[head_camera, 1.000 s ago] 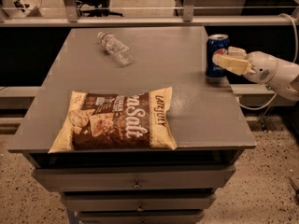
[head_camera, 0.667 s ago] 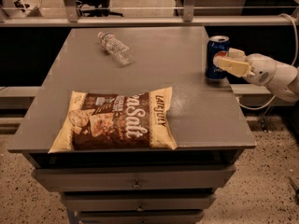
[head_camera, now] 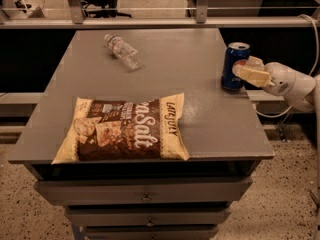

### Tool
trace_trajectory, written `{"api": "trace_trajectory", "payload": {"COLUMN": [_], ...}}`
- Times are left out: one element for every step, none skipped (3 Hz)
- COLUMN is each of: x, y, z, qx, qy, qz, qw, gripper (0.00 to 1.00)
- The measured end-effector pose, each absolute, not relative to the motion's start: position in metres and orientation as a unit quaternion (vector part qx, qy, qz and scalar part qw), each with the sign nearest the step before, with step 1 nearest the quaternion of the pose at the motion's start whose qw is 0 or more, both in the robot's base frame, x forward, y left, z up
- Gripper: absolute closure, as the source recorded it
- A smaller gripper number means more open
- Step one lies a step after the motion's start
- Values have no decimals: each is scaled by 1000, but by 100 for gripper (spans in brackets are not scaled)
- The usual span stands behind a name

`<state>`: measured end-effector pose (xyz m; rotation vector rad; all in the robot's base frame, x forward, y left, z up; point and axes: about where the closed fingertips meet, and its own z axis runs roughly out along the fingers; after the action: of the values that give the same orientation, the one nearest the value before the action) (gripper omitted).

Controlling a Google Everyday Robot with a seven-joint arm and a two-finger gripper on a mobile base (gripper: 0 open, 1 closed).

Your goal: Place pepsi can upright

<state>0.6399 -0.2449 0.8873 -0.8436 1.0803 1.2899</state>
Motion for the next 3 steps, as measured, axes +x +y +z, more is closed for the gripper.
{"api": "trace_trajectory", "payload": {"x": [635,632,628], "y": [-244,-243,-245], "z": [884,883,885], "qx": [-379,-393,-405], "qy": [450,441,433], "qz": [562,565,565], "qw": [582,576,574], "gripper": [37,14,0]}}
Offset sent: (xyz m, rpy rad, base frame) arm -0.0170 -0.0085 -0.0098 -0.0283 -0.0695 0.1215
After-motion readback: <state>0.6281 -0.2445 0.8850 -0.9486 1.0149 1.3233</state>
